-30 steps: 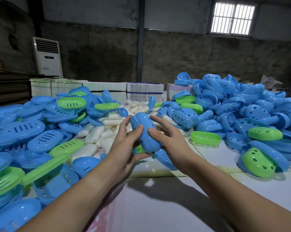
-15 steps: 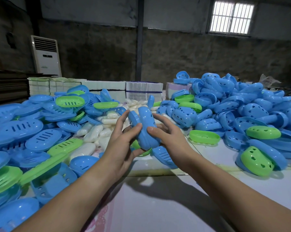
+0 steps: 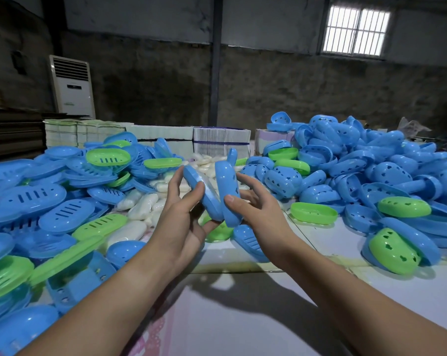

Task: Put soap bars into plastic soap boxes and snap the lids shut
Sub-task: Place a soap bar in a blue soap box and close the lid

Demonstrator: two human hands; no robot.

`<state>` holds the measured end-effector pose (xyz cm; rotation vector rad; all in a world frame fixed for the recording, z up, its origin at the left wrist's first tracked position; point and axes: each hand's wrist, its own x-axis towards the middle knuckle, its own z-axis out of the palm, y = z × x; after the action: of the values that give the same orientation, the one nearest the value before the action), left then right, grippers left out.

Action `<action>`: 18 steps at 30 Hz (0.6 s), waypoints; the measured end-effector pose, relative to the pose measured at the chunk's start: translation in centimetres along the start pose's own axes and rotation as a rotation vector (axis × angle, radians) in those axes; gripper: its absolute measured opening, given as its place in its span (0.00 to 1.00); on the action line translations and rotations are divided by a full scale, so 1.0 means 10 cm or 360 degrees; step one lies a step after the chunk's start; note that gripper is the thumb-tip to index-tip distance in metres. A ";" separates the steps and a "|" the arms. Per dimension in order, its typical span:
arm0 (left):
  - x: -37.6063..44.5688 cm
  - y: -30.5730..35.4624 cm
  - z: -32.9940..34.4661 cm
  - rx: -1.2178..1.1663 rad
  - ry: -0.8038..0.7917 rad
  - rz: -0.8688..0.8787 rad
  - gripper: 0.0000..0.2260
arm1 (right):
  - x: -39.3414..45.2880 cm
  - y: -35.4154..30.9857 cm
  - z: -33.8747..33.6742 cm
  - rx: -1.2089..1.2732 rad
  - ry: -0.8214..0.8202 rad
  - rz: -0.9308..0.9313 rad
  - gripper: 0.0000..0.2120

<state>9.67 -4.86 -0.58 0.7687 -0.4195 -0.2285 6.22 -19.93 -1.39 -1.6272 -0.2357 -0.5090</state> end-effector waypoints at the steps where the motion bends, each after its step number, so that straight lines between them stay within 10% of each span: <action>1: -0.01 -0.01 0.01 0.0041 -0.0004 0.0003 0.24 | 0.00 0.01 0.00 0.0001 -0.0012 0.0001 0.32; 18: -0.09 -0.07 0.01 0.0371 -0.0123 0.0050 0.33 | 0.03 0.02 -0.02 0.0164 -0.0079 0.0060 0.33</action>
<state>8.78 -5.03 -1.28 0.9833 -0.5374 -0.1823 6.55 -20.18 -1.37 -1.5420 -0.2640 -0.4214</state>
